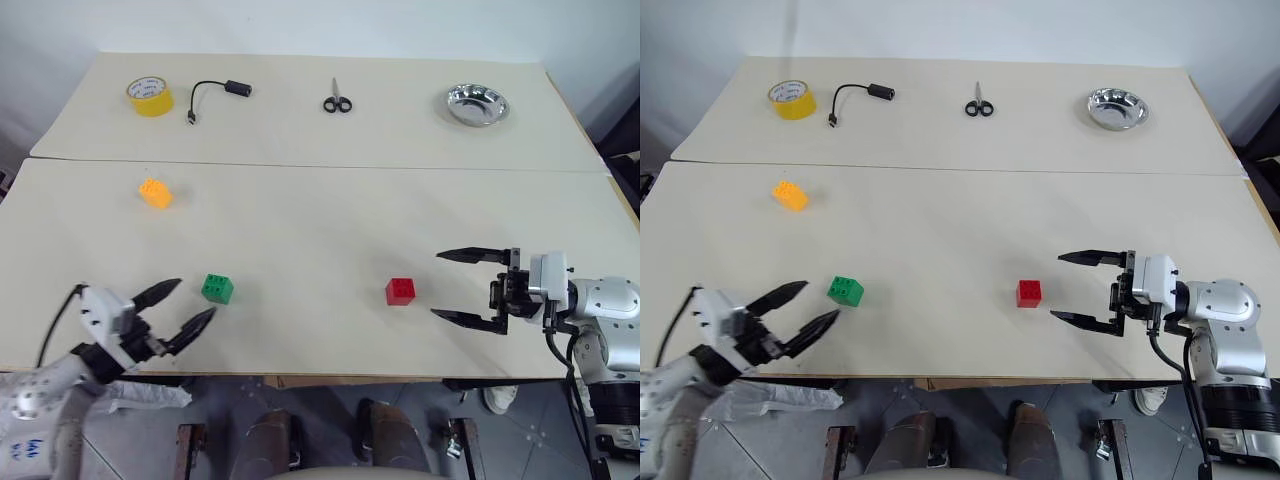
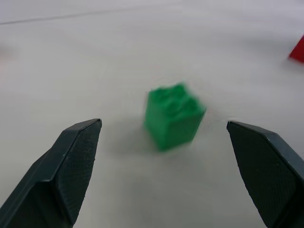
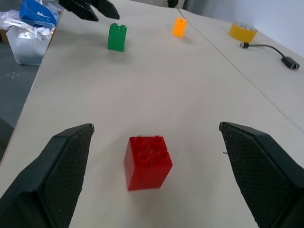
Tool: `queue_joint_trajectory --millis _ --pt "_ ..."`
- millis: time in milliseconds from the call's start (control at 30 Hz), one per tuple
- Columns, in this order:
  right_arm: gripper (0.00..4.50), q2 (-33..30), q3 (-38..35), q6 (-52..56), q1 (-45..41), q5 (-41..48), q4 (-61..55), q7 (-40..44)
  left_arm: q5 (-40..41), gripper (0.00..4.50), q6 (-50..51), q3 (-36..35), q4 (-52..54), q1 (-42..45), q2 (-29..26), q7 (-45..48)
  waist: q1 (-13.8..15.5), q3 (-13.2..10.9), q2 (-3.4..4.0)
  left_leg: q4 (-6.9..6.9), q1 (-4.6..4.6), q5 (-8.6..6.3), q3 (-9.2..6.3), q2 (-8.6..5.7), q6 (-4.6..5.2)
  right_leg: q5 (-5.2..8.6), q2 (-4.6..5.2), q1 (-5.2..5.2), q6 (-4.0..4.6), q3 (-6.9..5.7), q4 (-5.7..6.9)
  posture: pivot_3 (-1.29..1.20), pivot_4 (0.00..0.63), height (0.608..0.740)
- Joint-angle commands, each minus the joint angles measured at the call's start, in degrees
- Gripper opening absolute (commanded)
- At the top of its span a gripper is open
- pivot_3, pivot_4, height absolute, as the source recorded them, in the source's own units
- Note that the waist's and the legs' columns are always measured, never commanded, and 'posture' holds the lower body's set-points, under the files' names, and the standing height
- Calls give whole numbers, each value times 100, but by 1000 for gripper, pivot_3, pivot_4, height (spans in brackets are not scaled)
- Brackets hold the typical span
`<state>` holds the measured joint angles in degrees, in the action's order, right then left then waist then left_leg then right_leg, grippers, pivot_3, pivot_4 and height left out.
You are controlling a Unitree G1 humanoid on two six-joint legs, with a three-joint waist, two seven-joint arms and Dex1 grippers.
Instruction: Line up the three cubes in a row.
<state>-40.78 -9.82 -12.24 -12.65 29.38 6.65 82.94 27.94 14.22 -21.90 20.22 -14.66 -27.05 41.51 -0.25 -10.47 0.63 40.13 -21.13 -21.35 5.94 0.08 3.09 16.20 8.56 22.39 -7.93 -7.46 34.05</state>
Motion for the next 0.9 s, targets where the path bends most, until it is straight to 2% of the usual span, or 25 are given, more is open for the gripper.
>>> queue_joint_trajectory --millis 33,233,267,333,500,567,600,767,833,900 --pt "4436 -60 -96 80 141 62 -362 -155 -708 4500 -76 543 109 79 605 -1096 22 1 3 1 5 1 1 -1 1 0 0 -3 0 2 0 0 150 740" --pt "4436 -46 -23 198 274 63 -537 -297 -1216 4500 -156 986 86 232 1333 -2044 157 5 -1 14 7 2 3 -5 4 -2 6 -6 -2 10 9 0 150 740" --pt "4500 -43 -14 215 289 63 -555 -312 -1270 4109 -215 1031 75 227 1417 -2149 166 5 0 14 8 2 3 -4 4 -2 7 -6 -2 9 8 0 150 740" --pt "4500 -31 -3 242 314 58 -586 -337 -1358 3630 -351 1141 49 223 1534 -2245 182 7 2 14 6 2 1 -5 4 -2 10 -6 -2 8 6 0 150 740" --pt "4500 -17 28 316 396 60 -652 -385 -1281 2115 -388 1187 -57 259 1495 -2144 184 7 3 15 6 2 -1 -6 4 -2 12 -7 -2 5 7 0 150 740" --pt "4500 -21 19 323 427 58 -657 -400 -1206 1514 -449 1196 -140 345 1243 -1793 185 7 3 15 6 2 -2 -6 5 -2 12 -8 -2 4 7 0 150 740" --pt "4500 -23 17 332 443 55 -672 -412 -1135 1486 -539 1151 -211 429 1061 -1546 182 7 3 16 6 2 -2 -6 5 -2 12 -7 -2 4 7 0 150 740" --pt "4500 -90 -121 472 619 117 -800 -521 -124 1486 -815 799 -908 1114 -619 1052 139 7 3 17 -1 2 1 1 3 1 4 5 4 3 14 0 150 740" --pt "4500 -102 -150 510 675 119 -848 -558 -3 1486 -918 823 -1144 1261 -977 1593 129 7 4 15 -2 1 2 2 1 2 2 6 5 1 11 0 150 740" --pt "4500 -163 -306 521 871 134 -946 -623 -51 1486 -872 1076 -1798 2212 -1513 2365 159 5 7 11 -1 1 4 -4 1 2 5 4 4 2 8 0 150 740"
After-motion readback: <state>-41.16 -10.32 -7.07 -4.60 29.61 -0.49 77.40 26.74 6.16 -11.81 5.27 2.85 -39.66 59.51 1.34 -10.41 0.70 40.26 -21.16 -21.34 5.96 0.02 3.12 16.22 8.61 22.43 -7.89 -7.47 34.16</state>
